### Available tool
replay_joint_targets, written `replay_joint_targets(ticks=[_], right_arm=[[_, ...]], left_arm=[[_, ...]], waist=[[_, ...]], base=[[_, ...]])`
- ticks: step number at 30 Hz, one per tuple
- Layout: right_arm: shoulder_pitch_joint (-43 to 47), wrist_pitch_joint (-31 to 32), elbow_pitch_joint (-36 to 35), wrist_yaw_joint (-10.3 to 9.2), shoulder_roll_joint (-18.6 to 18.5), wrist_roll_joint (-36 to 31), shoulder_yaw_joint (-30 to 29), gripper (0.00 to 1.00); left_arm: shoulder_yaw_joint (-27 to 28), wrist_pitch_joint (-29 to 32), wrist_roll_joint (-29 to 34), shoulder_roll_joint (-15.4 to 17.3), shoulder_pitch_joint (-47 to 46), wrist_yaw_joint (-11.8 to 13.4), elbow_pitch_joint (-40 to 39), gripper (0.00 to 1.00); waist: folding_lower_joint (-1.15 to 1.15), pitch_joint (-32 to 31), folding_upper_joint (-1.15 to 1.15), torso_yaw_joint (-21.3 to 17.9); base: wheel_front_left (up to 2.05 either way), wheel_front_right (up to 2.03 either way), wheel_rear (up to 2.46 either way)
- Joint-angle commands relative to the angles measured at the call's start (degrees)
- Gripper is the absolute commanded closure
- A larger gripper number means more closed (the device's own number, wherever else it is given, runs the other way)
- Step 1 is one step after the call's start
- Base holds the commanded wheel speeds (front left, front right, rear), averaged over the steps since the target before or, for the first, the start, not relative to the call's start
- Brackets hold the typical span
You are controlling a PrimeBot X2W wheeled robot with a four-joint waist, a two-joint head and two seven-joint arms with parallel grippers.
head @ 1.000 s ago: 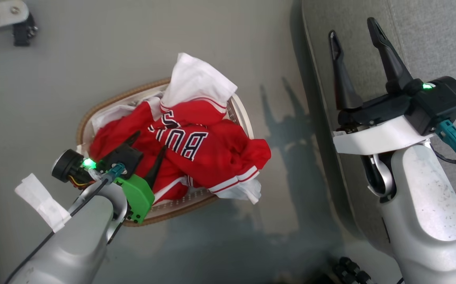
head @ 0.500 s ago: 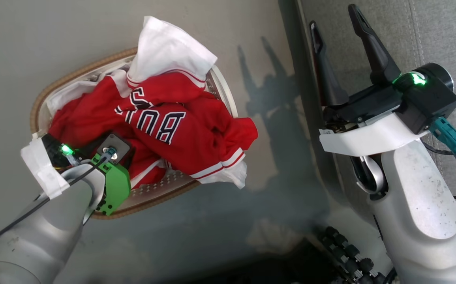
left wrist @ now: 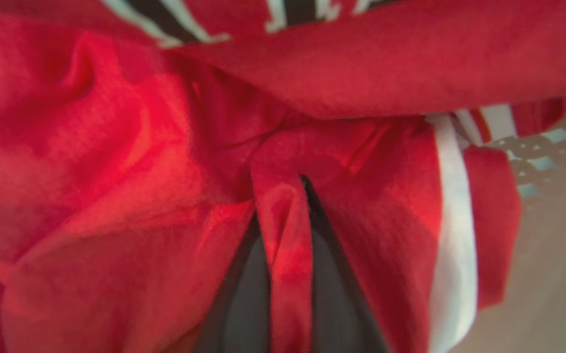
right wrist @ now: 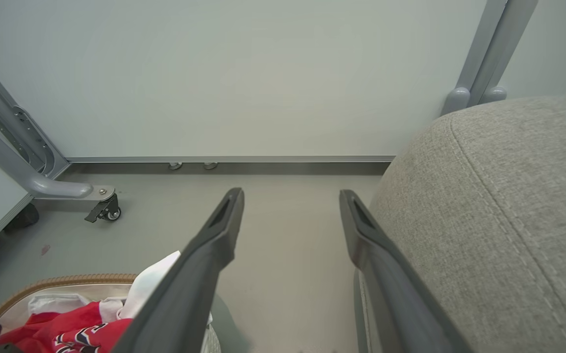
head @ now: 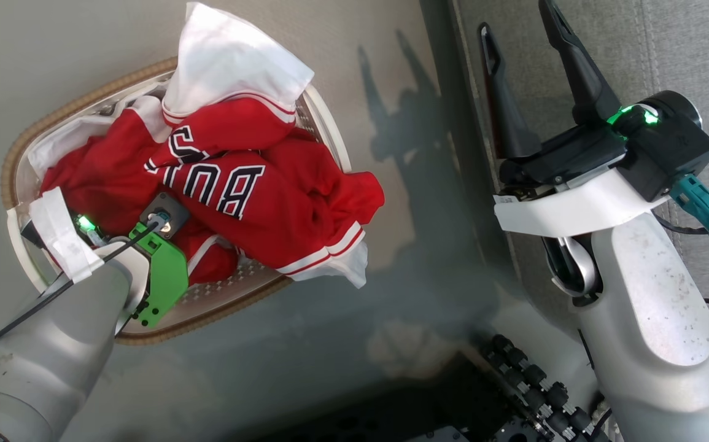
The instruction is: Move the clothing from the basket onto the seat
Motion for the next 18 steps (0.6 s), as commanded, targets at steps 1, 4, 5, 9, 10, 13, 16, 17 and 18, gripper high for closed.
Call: replay_joint_targets(ticks=[1, 4, 5, 9, 10, 13, 16, 17, 18], right_arm=[[-0.38, -0.28, 0.48, -0.04, -0.17, -0.11, -0.10, 0.00], [0.44, -0.28, 1.46, -0.05, -0.18, -0.90, -0.19, 0.00], [0.84, -0.28, 1.84, -0.05, -0.18, -1.14, -0.36, 0.00], [2.83, -0.27, 3.70, -0.04, -0.18, -2.05, -0.82, 0.00], [3.33, -0.27, 4.09, -0.04, -0.18, -2.07, -0.80, 0.00], [5.18, -0.27, 5.28, -0.05, -0.19, -2.20, -0.79, 0.00], [7.06, -0.27, 6.48, -0.05, -0.20, -2.60, -1.00, 0.00], [7.88, -0.27, 7.00, -0.05, -0.20, -2.62, -1.13, 0.00], [8.43, -0.27, 7.39, -0.05, -0.20, -2.72, -1.24, 0.00]], left_arm=[[-0.19, -0.53, -0.55, 0.10, 0.56, -0.10, 0.49, 1.00], [-0.26, -2.66, -1.63, -0.86, 1.40, -0.10, 1.49, 1.00], [-0.18, -3.32, -2.11, -1.26, 1.79, -0.10, 1.93, 1.00], [1.50, -7.55, -4.64, -3.77, 4.14, 0.35, 4.50, 1.00], [1.81, -8.07, -4.96, -4.28, 4.93, 0.42, 4.99, 1.00], [3.01, -9.99, -6.28, -6.06, 7.47, 1.41, 6.04, 1.00], [4.83, -10.91, -7.79, -7.28, 10.05, 2.53, 5.99, 1.00], [5.41, -11.17, -8.07, -7.71, 11.04, 2.99, 5.60, 1.00], [6.18, -11.22, -8.21, -7.94, 11.42, 3.57, 4.62, 1.00]], waist=[[0.00, -1.43, 0.00, 0.16], [0.00, -4.12, 0.00, 0.59], [0.00, -5.18, 0.00, 0.82], [0.00, -10.86, 0.00, 2.13], [0.00, -12.12, 0.00, 2.38], [0.00, -16.68, 0.00, 3.27], [0.00, -20.93, 0.00, 4.27], [0.00, -22.54, 0.00, 4.66], [0.00, -23.78, 0.00, 5.00]], base=[[0.00, 0.00, 0.00], [0.00, 0.00, 0.00], [0.00, 0.00, 0.00], [0.00, 0.00, 0.00], [0.00, 0.00, 0.00], [0.00, 0.00, 0.00], [0.00, 0.00, 0.00], [0.00, 0.00, 0.00], [0.00, 0.00, 0.00]])
